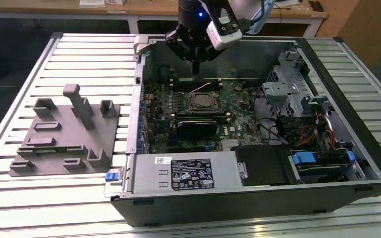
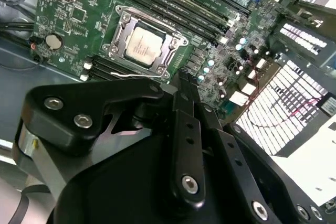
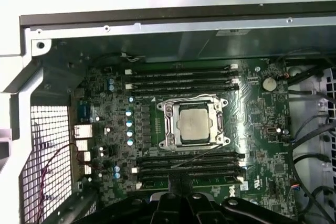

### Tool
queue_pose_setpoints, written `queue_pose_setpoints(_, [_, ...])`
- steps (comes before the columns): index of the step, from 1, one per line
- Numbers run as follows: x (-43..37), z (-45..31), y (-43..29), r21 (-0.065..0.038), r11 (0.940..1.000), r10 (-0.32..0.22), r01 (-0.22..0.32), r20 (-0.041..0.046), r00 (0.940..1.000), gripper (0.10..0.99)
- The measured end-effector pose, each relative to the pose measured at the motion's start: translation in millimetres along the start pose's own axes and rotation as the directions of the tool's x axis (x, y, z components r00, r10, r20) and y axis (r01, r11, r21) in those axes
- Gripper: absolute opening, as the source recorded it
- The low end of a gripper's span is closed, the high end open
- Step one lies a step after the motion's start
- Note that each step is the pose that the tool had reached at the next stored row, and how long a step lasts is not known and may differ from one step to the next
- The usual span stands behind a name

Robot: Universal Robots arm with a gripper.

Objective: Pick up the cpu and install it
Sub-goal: 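Install the first cpu locking lever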

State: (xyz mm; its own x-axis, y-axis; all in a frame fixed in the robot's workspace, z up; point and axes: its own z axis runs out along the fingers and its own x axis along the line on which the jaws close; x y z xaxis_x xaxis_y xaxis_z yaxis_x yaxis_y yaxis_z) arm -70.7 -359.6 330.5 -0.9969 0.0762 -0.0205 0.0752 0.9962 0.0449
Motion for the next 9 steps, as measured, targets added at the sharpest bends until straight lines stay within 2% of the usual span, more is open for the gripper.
queue_pose_setpoints(9, [0.1,8.0,-0.3,0.0,1.0,0.0,0.0,0.0,1.0,0.106])
